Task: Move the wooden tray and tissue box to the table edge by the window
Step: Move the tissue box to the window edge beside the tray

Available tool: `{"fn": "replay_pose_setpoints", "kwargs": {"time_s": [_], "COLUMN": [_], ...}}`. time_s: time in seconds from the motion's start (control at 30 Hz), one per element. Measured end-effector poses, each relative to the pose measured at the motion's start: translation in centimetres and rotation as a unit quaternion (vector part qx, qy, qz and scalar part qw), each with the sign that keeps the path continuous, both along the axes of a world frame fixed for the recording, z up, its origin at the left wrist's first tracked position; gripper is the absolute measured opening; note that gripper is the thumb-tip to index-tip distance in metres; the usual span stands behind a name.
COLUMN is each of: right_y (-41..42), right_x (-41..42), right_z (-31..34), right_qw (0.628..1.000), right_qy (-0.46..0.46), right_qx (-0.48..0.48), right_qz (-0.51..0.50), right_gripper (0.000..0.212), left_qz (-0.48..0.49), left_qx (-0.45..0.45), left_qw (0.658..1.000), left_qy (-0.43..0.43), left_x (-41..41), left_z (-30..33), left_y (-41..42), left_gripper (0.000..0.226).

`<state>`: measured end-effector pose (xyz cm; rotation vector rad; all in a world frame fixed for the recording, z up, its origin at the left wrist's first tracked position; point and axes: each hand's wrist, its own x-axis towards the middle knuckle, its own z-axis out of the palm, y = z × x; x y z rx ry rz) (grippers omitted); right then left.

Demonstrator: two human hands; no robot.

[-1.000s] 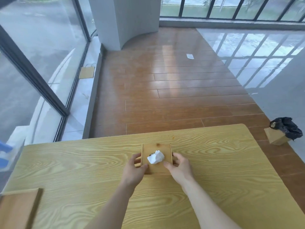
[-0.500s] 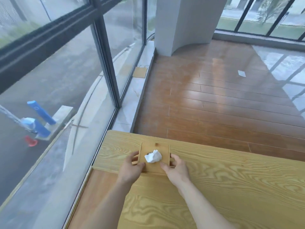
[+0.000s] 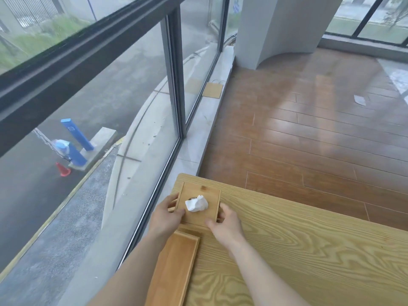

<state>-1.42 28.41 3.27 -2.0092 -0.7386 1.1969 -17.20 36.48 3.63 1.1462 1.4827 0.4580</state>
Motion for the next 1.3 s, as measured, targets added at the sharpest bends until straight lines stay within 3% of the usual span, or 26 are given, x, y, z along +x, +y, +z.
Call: {"fn": "replay_pose_setpoints", "kwargs": {"time_s": [0.4, 0.57, 0.67, 0.77, 1.3], "right_y": [1.6, 0.7, -0.4, -0.5, 3.4], "right_x": [-0.8, -1.1, -1.0, -1.1, -1.4], "right_z": [-1.7, -0.9, -0.4, -0.2, 0.1], "right_qw": [0.999, 0.982, 0.947, 0.924, 0.909], "right_qy": [-0.003, -0.16, -0.261, -0.311, -0.339], "right_qx": [-0.017, -0.022, 0.003, 0.007, -0.014], "right_qz": [0.035, 0.103, 0.186, 0.222, 0.241], "right_gripper": [0.06, 0.097, 0.09, 0.072, 0.066], "left_qz": [-0.022, -0.113, -0.179, -0.184, -0.164], "left_qx": [0.037, 0.162, 0.205, 0.216, 0.193], "left_qw": [0.999, 0.973, 0.952, 0.947, 0.957], "left_qy": [0.018, 0.119, 0.139, 0.149, 0.14], "left_x": [-0.7, -0.6, -0.9, -1.2, -0.4], "left_z": [-3.1, -2.7, -3.3, -4.1, -4.3], "left_y": [1.7, 0.0, -0.8, -1.0, 3.4], "left_gripper": [0.047, 0.069, 0.089, 0.098, 0.098]}}
